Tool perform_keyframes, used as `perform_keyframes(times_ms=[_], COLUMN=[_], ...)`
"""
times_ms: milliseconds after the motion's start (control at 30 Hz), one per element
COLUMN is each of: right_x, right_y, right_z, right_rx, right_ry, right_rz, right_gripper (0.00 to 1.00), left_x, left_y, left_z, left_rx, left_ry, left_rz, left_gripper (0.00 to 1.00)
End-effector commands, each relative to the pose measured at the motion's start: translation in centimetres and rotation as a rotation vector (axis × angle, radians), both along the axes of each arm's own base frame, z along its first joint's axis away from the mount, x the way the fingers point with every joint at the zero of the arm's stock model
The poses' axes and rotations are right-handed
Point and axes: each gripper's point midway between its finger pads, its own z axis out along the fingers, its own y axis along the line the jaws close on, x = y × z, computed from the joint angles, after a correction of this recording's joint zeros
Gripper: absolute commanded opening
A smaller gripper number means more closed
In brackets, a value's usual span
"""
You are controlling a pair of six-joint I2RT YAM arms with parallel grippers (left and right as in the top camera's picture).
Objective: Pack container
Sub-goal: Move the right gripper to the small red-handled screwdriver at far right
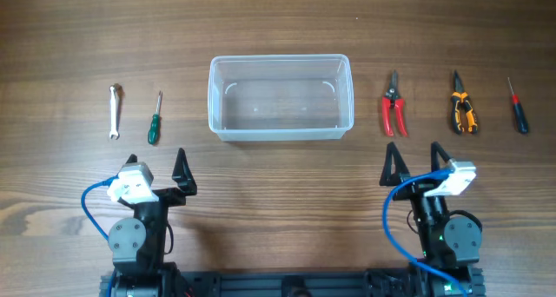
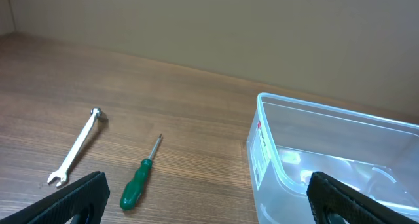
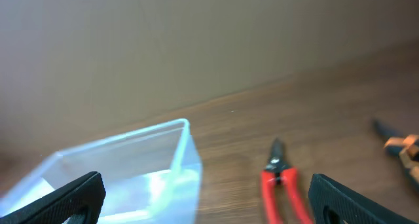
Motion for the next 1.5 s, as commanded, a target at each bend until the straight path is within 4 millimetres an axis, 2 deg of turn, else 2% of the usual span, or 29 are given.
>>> perform_keyframes(times_ms=[0, 167, 200, 300, 500, 633, 733, 867, 967, 1100, 1200, 1300, 1400, 1467], right_x=[-0.1, -0.1, -0.1, -0.2, -2.8, -5.2, -5.7, -4.6, -3.2, -0.6, 1.5, 3.6, 4.5, 4.7], right_y=[0.4, 0.5, 0.4, -1.7, -5.8, -8.2, -8.8, -8.8, -9.3, -11.9, -14.8, -17.8, -20.8, -23.8], right_z=[0.4, 0.5, 0.5, 1.3, 8.2, 13.1, 16.0, 19.8, 22.1, 24.7, 25.6, 25.4, 24.0, 21.5], right_rx=[0.193, 0.182, 0.129, 0.07, -0.083, -0.19, -0.322, -0.62, -0.739, -0.807, -0.751, -0.645, -0.579, -0.497], right_ry=[0.007, 0.004, -0.004, -0.008, 0.023, 0.15, 0.248, 0.413, 0.501, 0.631, 0.693, 0.698, 0.701, 0.745], right_rz=[0.021, 0.027, 0.019, -0.101, -0.331, -0.458, -0.471, -0.398, -0.371, -0.399, -0.395, -0.311, -0.217, -0.187], right_gripper=[1.0, 1.0, 1.0, 1.0, 1.0, 1.0, 1.0, 1.0, 1.0, 1.0, 1.0, 1.0, 1.0, 1.0], left_x=[0.0, 0.0, 0.0, 0.0, 0.0, 0.0, 0.0, 0.0, 0.0, 0.0, 0.0, 0.0, 0.0, 0.0], left_y=[0.1, 0.1, 0.1, 0.1, 0.1, 0.1, 0.1, 0.1, 0.1, 0.1, 0.1, 0.1, 0.1, 0.1], left_z=[-0.1, -0.1, -0.1, -0.1, -0.1, -0.1, -0.1, -0.1, -0.1, -0.1, -0.1, -0.1, -0.1, -0.1], left_rx=[0.018, 0.018, 0.018, 0.018, 0.018, 0.018, 0.018, 0.018, 0.018, 0.018, 0.018, 0.018, 0.018, 0.018], left_ry=[-0.003, -0.003, -0.003, -0.003, -0.003, -0.003, -0.003, -0.003, -0.003, -0.003, -0.003, -0.003, -0.003, -0.003], left_rz=[0.005, 0.005, 0.005, 0.005, 0.005, 0.005, 0.005, 0.005, 0.005, 0.005, 0.005, 0.005, 0.005, 0.005], left_gripper=[1.0, 1.0, 1.0, 1.0, 1.0, 1.0, 1.0, 1.0, 1.0, 1.0, 1.0, 1.0, 1.0, 1.0])
